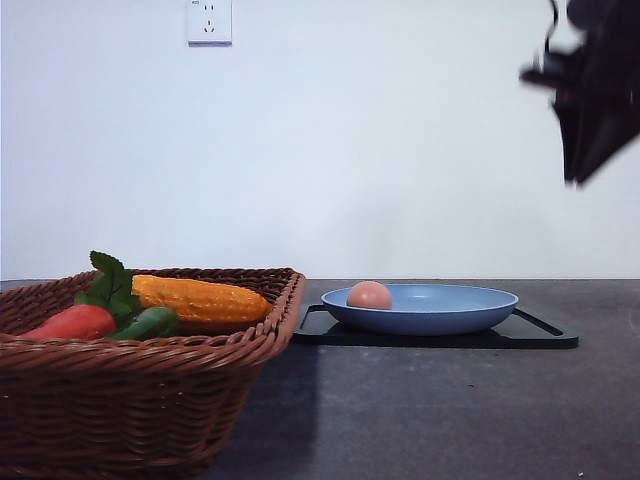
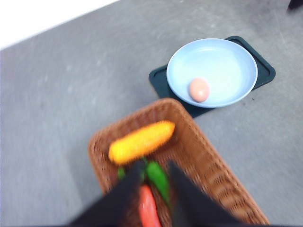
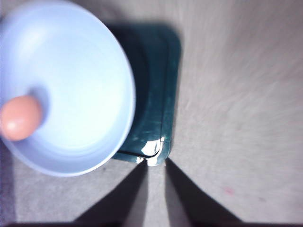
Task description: Transfer egg from basket to plate and serve
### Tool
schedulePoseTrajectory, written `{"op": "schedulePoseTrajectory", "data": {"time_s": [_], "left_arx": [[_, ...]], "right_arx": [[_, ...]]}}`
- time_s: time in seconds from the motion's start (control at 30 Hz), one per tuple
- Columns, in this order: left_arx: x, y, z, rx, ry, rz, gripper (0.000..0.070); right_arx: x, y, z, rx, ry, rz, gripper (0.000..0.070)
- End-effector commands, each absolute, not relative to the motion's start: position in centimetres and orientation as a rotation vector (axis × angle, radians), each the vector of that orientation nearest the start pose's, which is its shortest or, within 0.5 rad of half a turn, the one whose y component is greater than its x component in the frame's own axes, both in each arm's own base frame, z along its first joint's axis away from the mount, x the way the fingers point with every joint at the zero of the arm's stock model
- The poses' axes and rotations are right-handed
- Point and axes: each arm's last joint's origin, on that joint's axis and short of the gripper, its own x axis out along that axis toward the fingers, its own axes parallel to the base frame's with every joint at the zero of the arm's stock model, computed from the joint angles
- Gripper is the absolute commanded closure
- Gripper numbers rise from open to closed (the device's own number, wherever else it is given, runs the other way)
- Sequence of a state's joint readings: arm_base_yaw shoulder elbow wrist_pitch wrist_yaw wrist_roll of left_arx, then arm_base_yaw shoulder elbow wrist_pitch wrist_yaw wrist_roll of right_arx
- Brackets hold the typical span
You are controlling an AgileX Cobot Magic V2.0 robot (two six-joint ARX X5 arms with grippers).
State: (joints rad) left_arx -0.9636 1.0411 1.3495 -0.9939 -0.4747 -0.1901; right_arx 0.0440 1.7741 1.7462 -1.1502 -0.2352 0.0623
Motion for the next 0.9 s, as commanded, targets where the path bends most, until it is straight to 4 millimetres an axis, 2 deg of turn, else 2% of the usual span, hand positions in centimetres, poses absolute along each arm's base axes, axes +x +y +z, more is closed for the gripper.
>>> {"op": "schedulePoseTrajectory", "data": {"time_s": [0.0, 0.13, 0.23, 0.4, 0.5, 0.6, 0.87], "left_arx": [[11.4, -13.9, 40.8, 0.323, 0.525, -0.423, 0.0700], [12.7, -13.6, 40.6, 0.319, 0.519, -0.367, 0.0700], [13.6, -12.4, 40.2, 0.291, 0.506, -0.296, 0.0700], [14.0, -9.8, 38.8, 0.240, 0.485, -0.195, 0.0700], [13.5, -8.5, 37.2, 0.210, 0.462, -0.159, 0.0700], [12.5, -7.3, 35.1, 0.166, 0.424, -0.166, 0.0700], [9.5, -5.4, 28.5, -0.053, 0.338, -0.248, 0.0700]], "right_arx": [[34.3, 3.7, 34.9, 0.101, 1.116, 0.243, 0.0700], [29.9, 6.5, 38.6, -0.034, 0.970, 0.256, 0.0700], [26.5, 8.9, 40.3, -0.124, 0.848, 0.285, 0.0700], [21.1, 11.4, 40.6, -0.198, 0.648, 0.352, 0.0700], [18.6, 11.7, 39.4, -0.213, 0.547, 0.354, 0.0700], [16.6, 11.4, 37.2, -0.200, 0.475, 0.360, 0.0700], [13.5, 9.2, 29.0, -0.078, 0.382, 0.351, 0.0700]]}}
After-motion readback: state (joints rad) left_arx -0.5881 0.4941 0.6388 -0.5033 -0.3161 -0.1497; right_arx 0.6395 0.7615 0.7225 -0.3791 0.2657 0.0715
